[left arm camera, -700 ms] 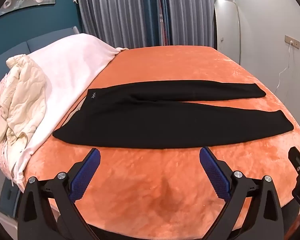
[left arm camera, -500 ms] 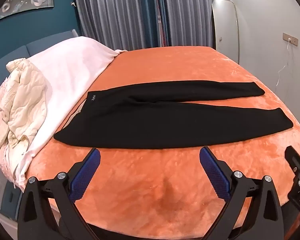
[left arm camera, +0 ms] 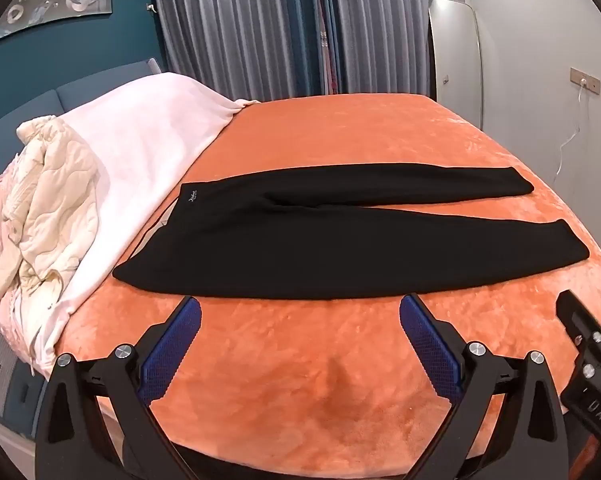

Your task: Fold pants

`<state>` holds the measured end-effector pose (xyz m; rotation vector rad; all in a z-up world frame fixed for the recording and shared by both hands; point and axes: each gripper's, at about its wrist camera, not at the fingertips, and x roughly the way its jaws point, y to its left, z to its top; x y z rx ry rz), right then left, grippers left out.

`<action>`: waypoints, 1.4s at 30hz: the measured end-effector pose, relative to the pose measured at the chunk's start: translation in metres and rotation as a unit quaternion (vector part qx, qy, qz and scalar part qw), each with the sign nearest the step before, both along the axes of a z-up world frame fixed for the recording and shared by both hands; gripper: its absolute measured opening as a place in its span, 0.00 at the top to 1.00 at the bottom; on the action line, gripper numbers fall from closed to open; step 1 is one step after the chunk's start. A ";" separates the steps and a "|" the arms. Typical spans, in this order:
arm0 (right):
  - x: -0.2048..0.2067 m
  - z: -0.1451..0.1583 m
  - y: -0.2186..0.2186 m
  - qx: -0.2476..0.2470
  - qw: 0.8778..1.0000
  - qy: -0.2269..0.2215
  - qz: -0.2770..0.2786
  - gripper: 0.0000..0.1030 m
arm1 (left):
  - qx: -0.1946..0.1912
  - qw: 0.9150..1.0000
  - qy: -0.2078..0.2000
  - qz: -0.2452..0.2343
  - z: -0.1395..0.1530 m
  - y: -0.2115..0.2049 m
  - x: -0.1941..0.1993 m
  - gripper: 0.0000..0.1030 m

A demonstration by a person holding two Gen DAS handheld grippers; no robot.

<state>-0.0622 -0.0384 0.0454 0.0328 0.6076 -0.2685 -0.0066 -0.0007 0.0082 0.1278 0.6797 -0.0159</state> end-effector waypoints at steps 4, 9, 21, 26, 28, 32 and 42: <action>0.002 -0.002 0.007 -0.003 1.000 0.005 0.011 0.04 | -0.001 1.000 -0.005 0.003 0.002 -0.001 -0.001 0.05; 0.001 0.000 0.012 -0.002 1.000 0.005 0.016 0.04 | -0.003 1.000 -0.010 0.004 0.006 0.001 -0.003 0.05; -0.002 0.003 0.010 0.002 1.000 0.006 0.013 0.04 | -0.002 1.000 -0.015 0.001 0.013 -0.005 -0.006 0.05; -0.002 0.004 0.009 0.005 1.000 0.007 0.013 0.04 | 0.000 1.000 -0.015 -0.001 0.013 -0.006 -0.007 0.05; -0.002 0.003 0.010 0.003 1.000 0.008 0.012 0.04 | 0.000 1.000 -0.014 -0.002 0.013 -0.007 -0.007 0.05; -0.002 0.004 0.010 0.006 1.000 0.007 0.012 0.04 | 0.000 1.000 -0.013 0.000 0.014 -0.007 -0.006 0.05; 0.000 0.004 0.012 0.004 1.000 0.009 0.014 0.04 | 0.000 1.000 -0.013 0.000 0.015 -0.006 -0.006 0.05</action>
